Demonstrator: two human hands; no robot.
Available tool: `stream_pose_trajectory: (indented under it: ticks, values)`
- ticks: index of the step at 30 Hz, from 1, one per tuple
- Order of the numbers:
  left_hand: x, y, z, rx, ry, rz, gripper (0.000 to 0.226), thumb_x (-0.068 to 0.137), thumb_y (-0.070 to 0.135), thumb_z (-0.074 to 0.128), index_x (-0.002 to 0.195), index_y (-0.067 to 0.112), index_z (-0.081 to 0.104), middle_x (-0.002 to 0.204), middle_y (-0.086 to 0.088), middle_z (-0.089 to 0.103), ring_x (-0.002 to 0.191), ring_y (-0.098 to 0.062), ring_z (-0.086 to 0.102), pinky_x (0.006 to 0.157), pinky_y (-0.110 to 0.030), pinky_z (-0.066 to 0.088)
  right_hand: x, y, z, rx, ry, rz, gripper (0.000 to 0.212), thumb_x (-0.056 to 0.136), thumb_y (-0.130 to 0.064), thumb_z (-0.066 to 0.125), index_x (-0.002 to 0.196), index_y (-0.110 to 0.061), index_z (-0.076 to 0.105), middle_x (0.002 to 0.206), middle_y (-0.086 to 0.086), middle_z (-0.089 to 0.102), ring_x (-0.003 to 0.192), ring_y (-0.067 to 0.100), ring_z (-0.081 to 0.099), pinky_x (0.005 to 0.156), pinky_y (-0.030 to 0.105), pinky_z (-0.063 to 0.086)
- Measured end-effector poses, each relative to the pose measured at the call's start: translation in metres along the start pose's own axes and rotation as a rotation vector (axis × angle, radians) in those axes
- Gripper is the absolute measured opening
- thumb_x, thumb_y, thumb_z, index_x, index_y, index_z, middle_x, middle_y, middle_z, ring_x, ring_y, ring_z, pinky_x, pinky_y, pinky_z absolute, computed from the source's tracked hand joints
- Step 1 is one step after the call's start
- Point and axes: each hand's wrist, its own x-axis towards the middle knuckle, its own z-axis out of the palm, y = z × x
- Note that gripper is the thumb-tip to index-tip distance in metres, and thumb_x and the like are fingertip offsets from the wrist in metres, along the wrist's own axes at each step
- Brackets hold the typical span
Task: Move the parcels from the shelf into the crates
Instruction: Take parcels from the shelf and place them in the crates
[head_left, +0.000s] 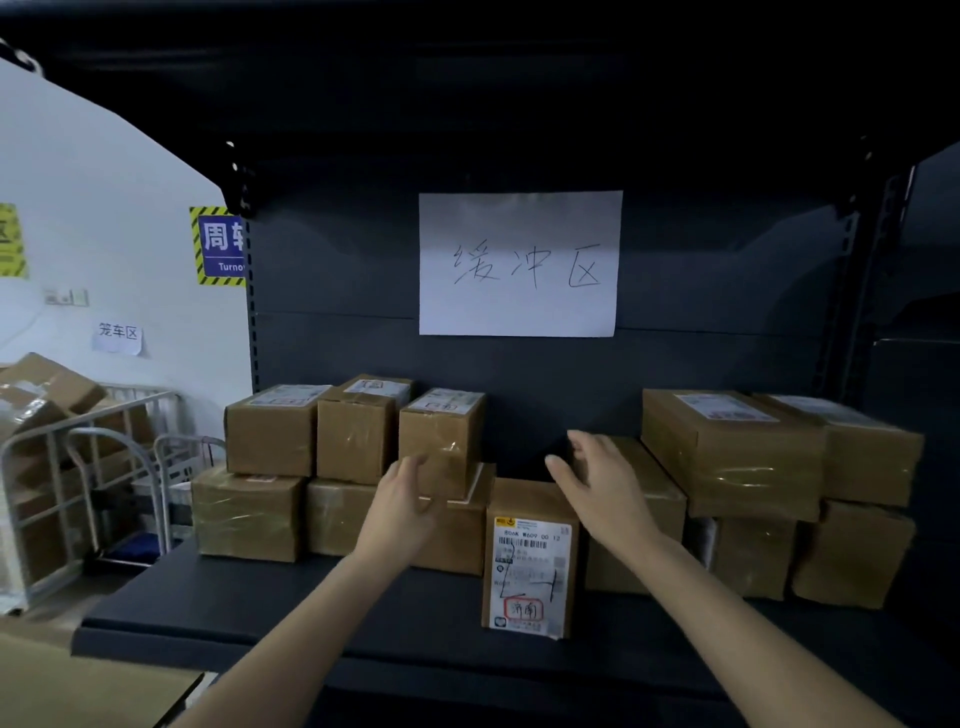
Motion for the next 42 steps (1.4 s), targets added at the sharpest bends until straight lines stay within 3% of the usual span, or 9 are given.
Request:
stream_pose_trajectory:
  ticks: [8,10,12,17,23,26,30,33,42]
  values:
    - [0.063,-0.004,-0.013,-0.075,0.041,-0.115,0.058,0.091,0.023,0.055,0.142,0.009,0.031,0.143,-0.012,0.040,0.133,-0.025,0.038,0.110,-0.037,0.033,0.065,-0.030,0.041,0.123,-0.259,0.150,0.048,0.096,-0.040,0.043,0.134,-0.010,0.045,0.131,0.006,0.052,0.120,0.019,0.050,0.097,0.028,0.039]
    - [0.074,-0.004,-0.012,-0.090,0.030,-0.163,0.061,0.092,0.025,0.053,0.144,0.007,0.027,0.146,-0.014,0.035,0.135,-0.027,0.034,0.110,-0.038,0.031,0.077,-0.033,0.055,0.153,-0.301,0.194,0.027,0.096,-0.041,0.042,0.109,-0.022,0.056,0.107,-0.002,0.056,0.099,0.010,0.054,0.086,0.024,0.040]
    - [0.081,-0.004,-0.010,-0.122,0.010,-0.196,0.064,0.093,0.028,0.052,0.146,0.007,0.024,0.147,-0.015,0.034,0.135,-0.027,0.033,0.110,-0.037,0.031,0.086,-0.038,0.066,0.151,-0.317,0.218,0.025,0.096,-0.043,0.040,0.075,-0.031,0.040,0.076,-0.013,0.037,0.071,0.001,0.041,0.066,0.019,0.033]
    - [0.089,-0.001,-0.005,-0.293,-0.049,-0.335,0.064,0.095,0.036,0.046,0.146,0.006,0.022,0.145,-0.013,0.040,0.132,-0.026,0.040,0.107,-0.038,0.037,0.094,-0.047,0.080,0.253,-0.388,0.283,0.053,0.096,-0.046,0.036,0.125,-0.004,0.049,0.111,0.006,0.054,0.102,0.019,0.053,0.079,0.028,0.038]
    - [0.080,-0.005,-0.004,-0.426,0.018,-0.354,0.054,0.097,0.041,0.035,0.137,0.005,0.041,0.138,-0.013,0.046,0.127,-0.025,0.044,0.109,-0.042,0.036,0.073,-0.052,0.070,0.360,-0.294,0.224,0.032,0.098,-0.032,0.038,0.107,-0.008,0.057,0.099,0.004,0.060,0.089,0.016,0.058,0.073,0.027,0.046]
    - [0.070,-0.007,-0.007,-0.505,0.071,-0.301,0.030,0.098,0.032,0.037,0.105,0.011,0.057,0.105,-0.001,0.060,0.097,-0.010,0.055,0.083,-0.026,0.048,0.057,-0.058,0.059,0.396,-0.280,0.175,0.029,0.098,-0.033,0.039,0.108,-0.011,0.055,0.103,0.003,0.060,0.090,0.012,0.058,0.071,0.022,0.046]
    - [0.049,-0.004,-0.018,-0.595,0.096,-0.178,0.019,0.096,0.025,0.044,0.111,0.031,0.056,0.112,0.002,0.061,0.105,-0.012,0.057,0.084,-0.029,0.052,0.038,-0.069,0.050,0.397,-0.207,0.119,0.019,0.097,-0.035,0.043,0.104,-0.017,0.047,0.094,-0.010,0.053,0.077,-0.001,0.051,0.055,0.010,0.040]
    - [0.029,-0.004,-0.027,-0.582,0.114,-0.094,0.028,0.095,0.012,0.047,0.121,0.021,0.051,0.102,0.014,0.060,0.096,0.000,0.056,0.069,-0.008,0.047,0.022,-0.073,0.050,0.401,-0.169,0.093,0.012,0.096,-0.028,0.046,0.102,-0.018,0.043,0.100,-0.011,0.051,0.075,-0.004,0.050,0.051,0.004,0.041]
    - [-0.025,-0.024,-0.041,-0.542,0.099,-0.032,0.031,0.089,0.002,0.056,0.112,0.022,0.048,0.109,0.013,0.059,0.111,-0.010,0.056,0.098,-0.029,0.045,-0.028,-0.077,0.070,0.420,-0.120,0.046,0.029,0.092,-0.025,0.055,0.117,-0.017,0.043,0.118,-0.006,0.057,0.101,0.003,0.051,0.068,0.008,0.041]
